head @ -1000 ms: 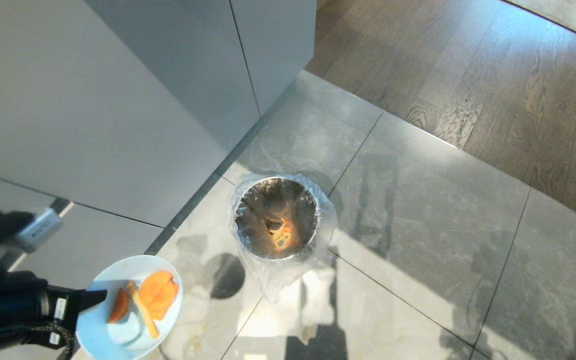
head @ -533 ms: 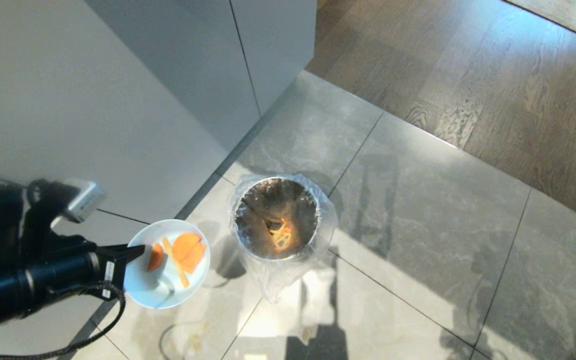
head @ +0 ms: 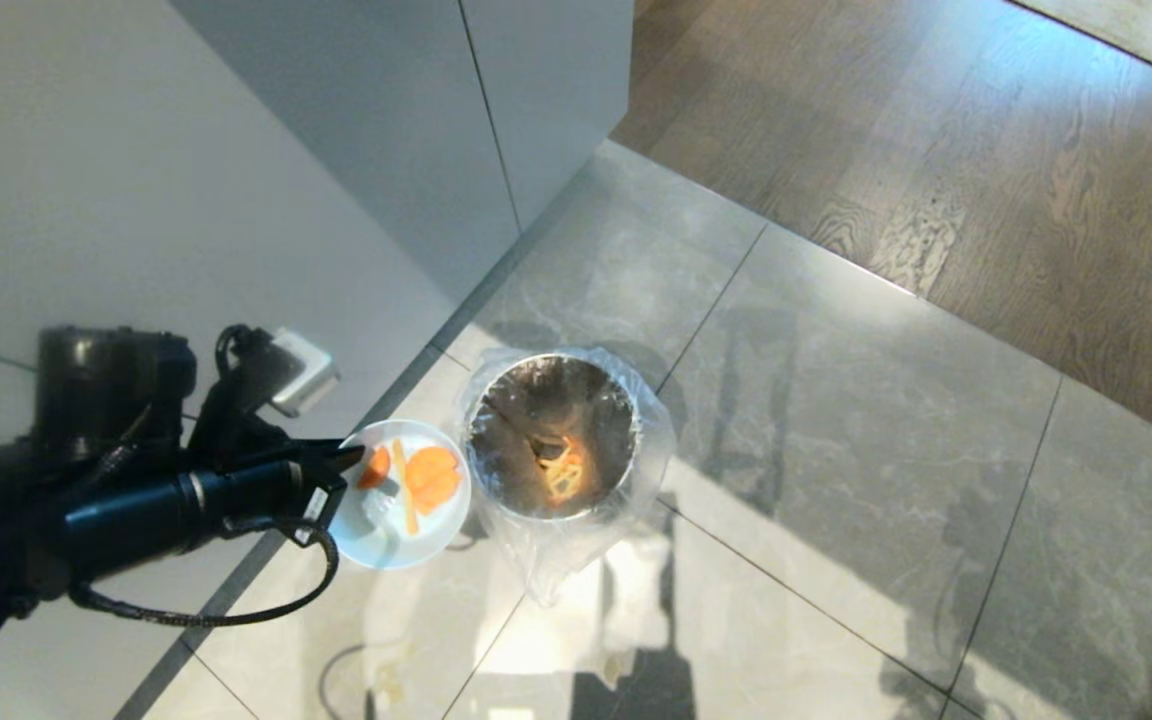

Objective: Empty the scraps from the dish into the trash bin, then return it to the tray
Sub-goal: Move the bowl over the trash can

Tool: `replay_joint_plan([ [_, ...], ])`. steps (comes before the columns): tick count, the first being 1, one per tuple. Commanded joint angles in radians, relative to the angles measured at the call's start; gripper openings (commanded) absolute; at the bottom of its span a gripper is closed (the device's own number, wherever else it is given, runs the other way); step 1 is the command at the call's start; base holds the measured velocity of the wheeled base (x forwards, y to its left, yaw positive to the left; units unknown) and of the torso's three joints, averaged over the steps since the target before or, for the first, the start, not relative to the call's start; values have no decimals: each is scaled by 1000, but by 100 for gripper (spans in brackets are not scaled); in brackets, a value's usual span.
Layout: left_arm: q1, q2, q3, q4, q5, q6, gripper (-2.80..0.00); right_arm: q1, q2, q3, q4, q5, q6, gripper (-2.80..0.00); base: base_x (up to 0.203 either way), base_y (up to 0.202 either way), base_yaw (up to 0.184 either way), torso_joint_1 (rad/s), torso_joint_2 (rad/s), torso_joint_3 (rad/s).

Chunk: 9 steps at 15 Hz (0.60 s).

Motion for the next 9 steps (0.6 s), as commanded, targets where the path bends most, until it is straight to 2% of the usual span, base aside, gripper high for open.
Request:
replay_joint_plan([
  [1, 0, 72, -11, -60, 6, 68, -280, 0, 1, 0, 0, 0, 1, -280, 0, 0, 0, 0, 0, 0],
  [4, -19, 116, -93, -63, 15, 82, -280, 0, 0, 0, 0, 0, 1, -280, 0, 0, 0, 0, 0, 0],
  [9, -93, 194, -248, -67, 41, 79, -280, 0, 0, 0, 0, -1, 1, -280, 0, 0, 0, 0, 0, 0],
])
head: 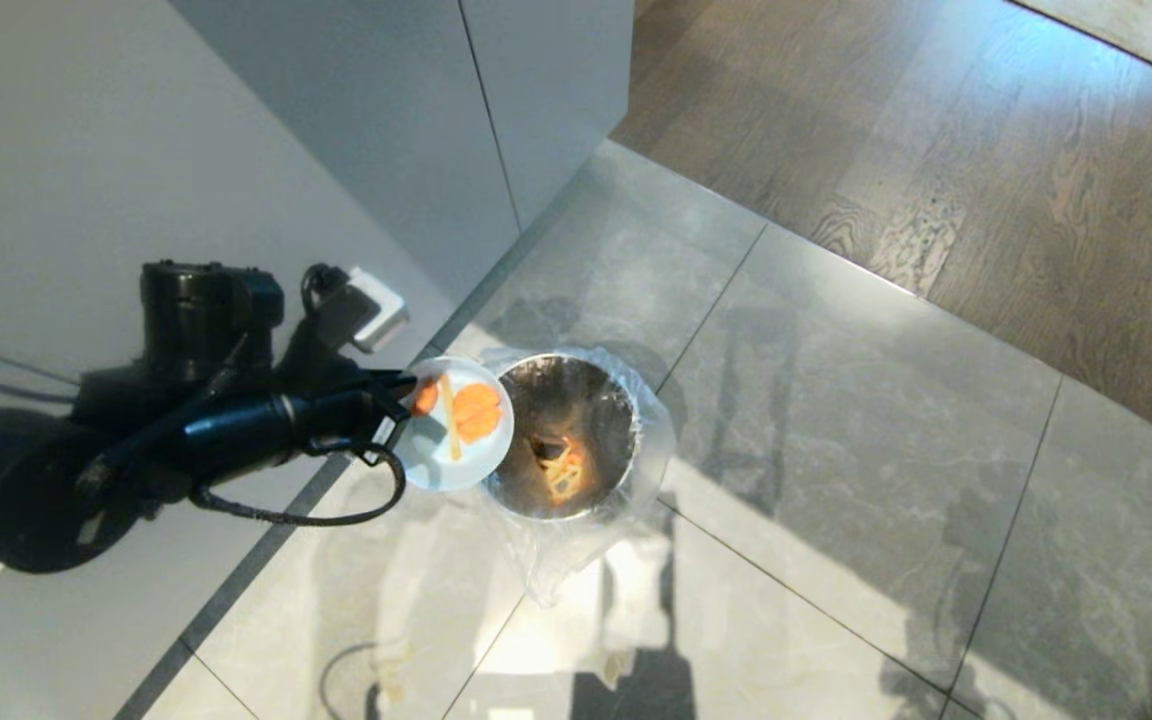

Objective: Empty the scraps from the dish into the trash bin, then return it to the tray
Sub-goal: Pour the leftover food from the bowl into the trash can

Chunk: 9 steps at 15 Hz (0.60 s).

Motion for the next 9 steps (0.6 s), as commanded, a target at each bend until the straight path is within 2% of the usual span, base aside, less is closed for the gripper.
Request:
replay_joint_plan([
  [1, -43, 46, -48, -10, 0, 4, -280, 0, 0, 0, 0, -1, 1, -280, 0, 0, 0, 0, 0, 0],
  [3, -93, 77, -69, -73, -1, 3, -280, 0, 0, 0, 0, -1, 1, -280, 0, 0, 0, 0, 0, 0],
  [7, -149, 145, -62, -354, 0, 12, -280, 0, 0, 0, 0, 1, 1, -280, 0, 0, 0, 0, 0, 0],
  [9, -172, 155, -58, -406, 0, 58, -280, 0, 0, 0, 0, -1, 1, -280, 0, 0, 0, 0, 0, 0],
])
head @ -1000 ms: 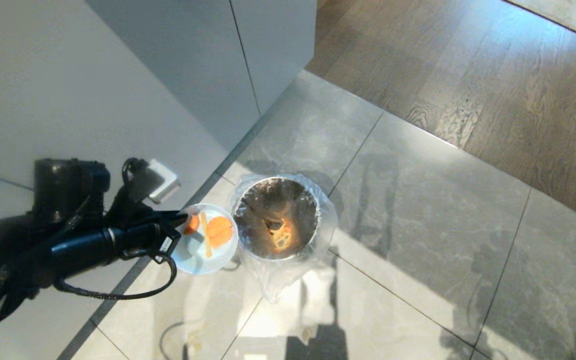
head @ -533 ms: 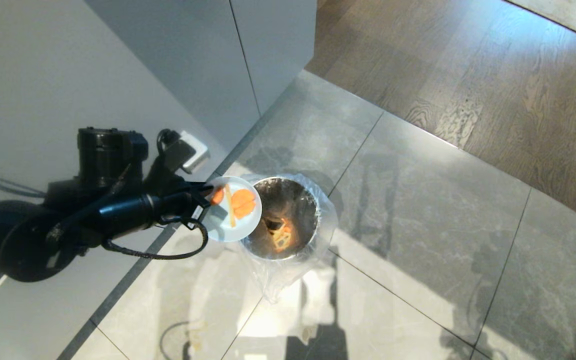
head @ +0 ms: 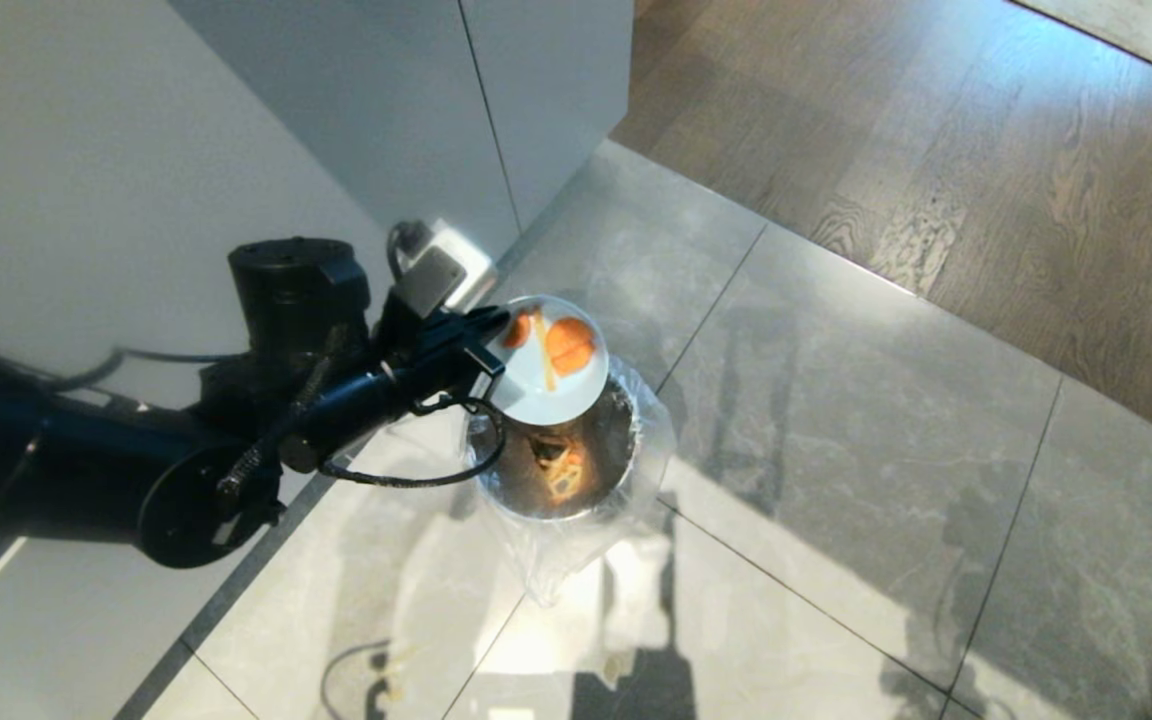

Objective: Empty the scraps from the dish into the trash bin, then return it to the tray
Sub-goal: Pour the leftover food from the bowl into the trash can

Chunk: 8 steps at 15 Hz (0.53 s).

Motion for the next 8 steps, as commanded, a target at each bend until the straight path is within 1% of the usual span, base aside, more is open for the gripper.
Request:
replay_joint_plan([
  [1, -16, 23, 7, -40, -1, 89, -280, 0, 0, 0, 0, 0, 1, -280, 0, 0, 0, 0, 0, 0],
  [3, -17, 22, 32, -104, -1, 215, -280, 0, 0, 0, 0, 0, 1, -280, 0, 0, 0, 0, 0, 0],
  [6, -35, 22, 109, -216, -5, 341, -280, 0, 0, 0, 0, -1, 1, -280, 0, 0, 0, 0, 0, 0],
  [7, -41, 22, 121, -235, -7, 396, -280, 0, 0, 0, 0, -1, 1, -280, 0, 0, 0, 0, 0, 0],
  [8, -42, 22, 127, -254, -10, 468, -280, 0, 0, 0, 0, -1, 1, -280, 0, 0, 0, 0, 0, 0],
])
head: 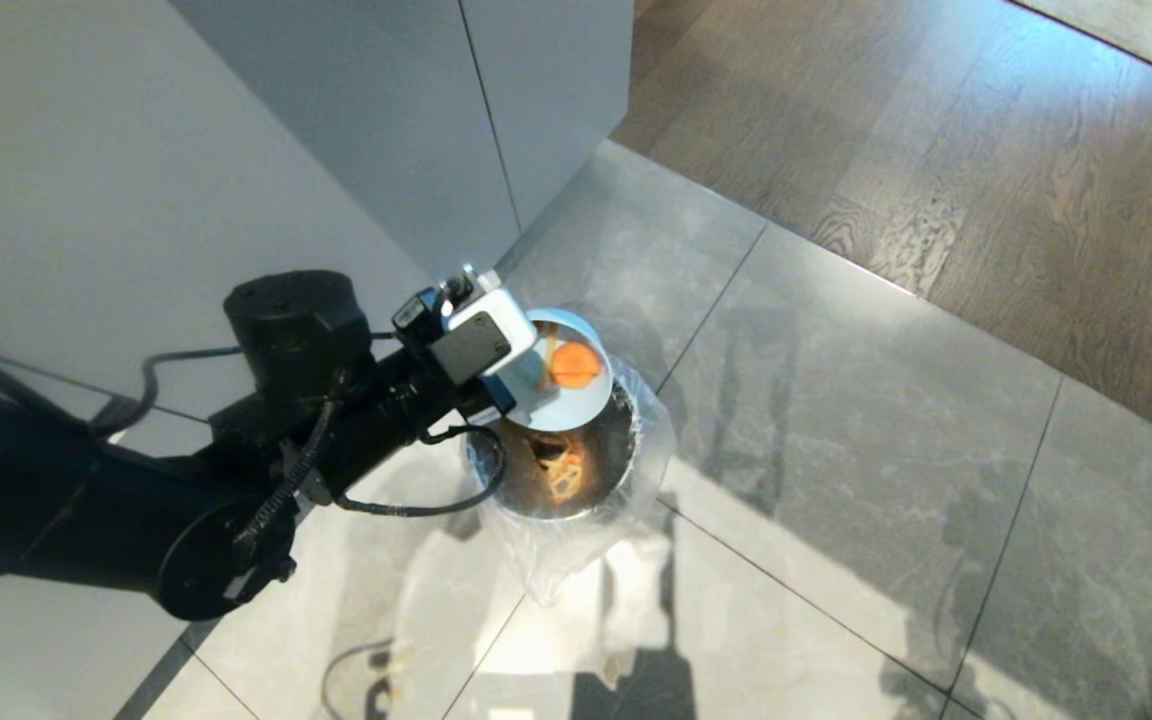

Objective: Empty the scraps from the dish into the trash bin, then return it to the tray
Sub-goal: Pour the leftover food from the bowl into the trash can

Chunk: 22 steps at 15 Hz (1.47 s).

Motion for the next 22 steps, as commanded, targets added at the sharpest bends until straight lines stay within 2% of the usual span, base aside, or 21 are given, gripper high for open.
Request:
replay_joint_plan([
  [1, -5, 1, 20, -47, -3, 156, -280, 0, 0, 0, 0, 1, 1, -280, 0, 0, 0, 0, 0, 0],
  [4, -6, 20, 33, -146, -13, 389, -280, 0, 0, 0, 0, -1, 1, -280, 0, 0, 0, 0, 0, 0],
  [6, -5, 36, 23, -171, -54, 562, -280, 0, 0, 0, 0, -1, 1, -280, 0, 0, 0, 0, 0, 0],
  [8, -5, 53, 19, -187, -84, 679, -280, 0, 0, 0, 0, -1, 1, -280, 0, 0, 0, 0, 0, 0],
  [11, -7, 79, 46, -320, -92, 825, -280, 0, 0, 0, 0, -1, 1, -280, 0, 0, 0, 0, 0, 0],
  [14, -15, 98, 62, -333, -92, 873, -280, 0, 0, 0, 0, -1, -1, -280, 0, 0, 0, 0, 0, 0],
  [18, -19, 110, 97, -355, -89, 874, -280, 0, 0, 0, 0, -1, 1, -280, 0, 0, 0, 0, 0, 0],
  [21, -26, 147, 140, -503, -88, 874, -280, 0, 0, 0, 0, -1, 1, -280, 0, 0, 0, 0, 0, 0],
  [22, -26, 152, 148, -505, -88, 874, -280, 0, 0, 0, 0, 1, 1, -280, 0, 0, 0, 0, 0, 0],
])
